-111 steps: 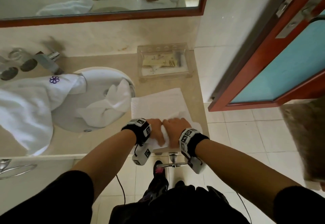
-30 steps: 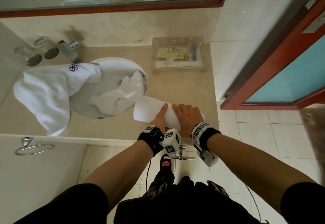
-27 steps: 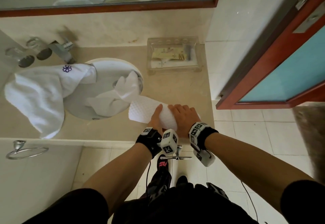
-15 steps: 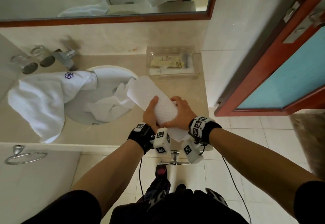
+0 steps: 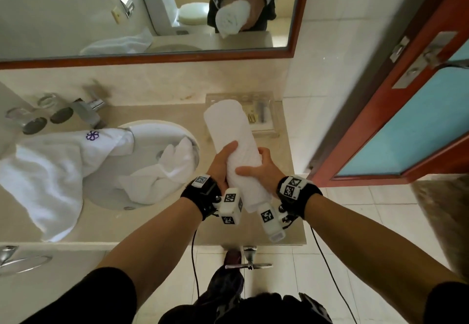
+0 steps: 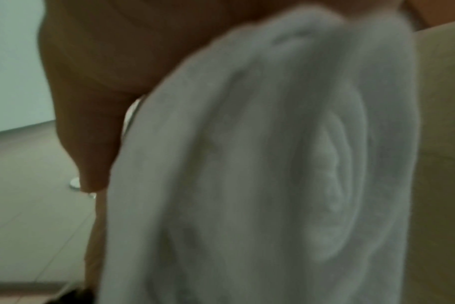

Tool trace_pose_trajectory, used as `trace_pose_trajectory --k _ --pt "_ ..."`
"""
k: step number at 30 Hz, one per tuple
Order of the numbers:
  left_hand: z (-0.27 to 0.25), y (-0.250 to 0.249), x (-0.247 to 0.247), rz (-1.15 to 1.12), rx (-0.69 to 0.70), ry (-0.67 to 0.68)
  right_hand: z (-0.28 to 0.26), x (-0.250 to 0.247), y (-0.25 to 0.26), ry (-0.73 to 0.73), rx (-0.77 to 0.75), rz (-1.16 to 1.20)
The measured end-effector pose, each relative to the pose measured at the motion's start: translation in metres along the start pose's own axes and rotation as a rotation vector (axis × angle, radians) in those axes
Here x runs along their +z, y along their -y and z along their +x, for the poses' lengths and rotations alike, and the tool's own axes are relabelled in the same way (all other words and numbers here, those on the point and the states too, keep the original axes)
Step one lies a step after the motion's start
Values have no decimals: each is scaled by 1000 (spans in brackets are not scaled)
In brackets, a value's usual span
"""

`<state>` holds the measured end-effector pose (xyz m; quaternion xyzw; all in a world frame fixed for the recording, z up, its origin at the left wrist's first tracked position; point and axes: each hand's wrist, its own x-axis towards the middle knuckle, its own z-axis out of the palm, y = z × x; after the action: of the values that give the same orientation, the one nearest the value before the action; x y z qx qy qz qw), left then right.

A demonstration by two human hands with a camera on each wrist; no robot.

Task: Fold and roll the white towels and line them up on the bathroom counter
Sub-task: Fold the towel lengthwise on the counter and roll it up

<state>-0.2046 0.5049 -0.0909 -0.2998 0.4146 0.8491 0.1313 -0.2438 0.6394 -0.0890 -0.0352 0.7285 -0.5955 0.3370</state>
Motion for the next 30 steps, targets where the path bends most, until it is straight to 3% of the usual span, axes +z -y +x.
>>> trace_pose_trajectory --k 4,9,12,15,18,23,30 --pt "33 -20 12 6 -26 34 23 -11 11 -63 45 133" --pt "78 -55 29 131 -39 86 61 -25 24 -259 30 125" --pt "104 -70 42 246 -66 22 83 -34 29 -363 30 82" --pt "130 -82 52 386 36 -111 107 -43 35 -430 18 14" --pt "154 -91 56 444 92 -143 129 -56 44 -435 48 -57" --pt "182 -99 56 459 61 -132 155 -71 50 -413 143 -66" --pt "204 -105 54 529 83 -147 168 -79 54 -411 146 -69"
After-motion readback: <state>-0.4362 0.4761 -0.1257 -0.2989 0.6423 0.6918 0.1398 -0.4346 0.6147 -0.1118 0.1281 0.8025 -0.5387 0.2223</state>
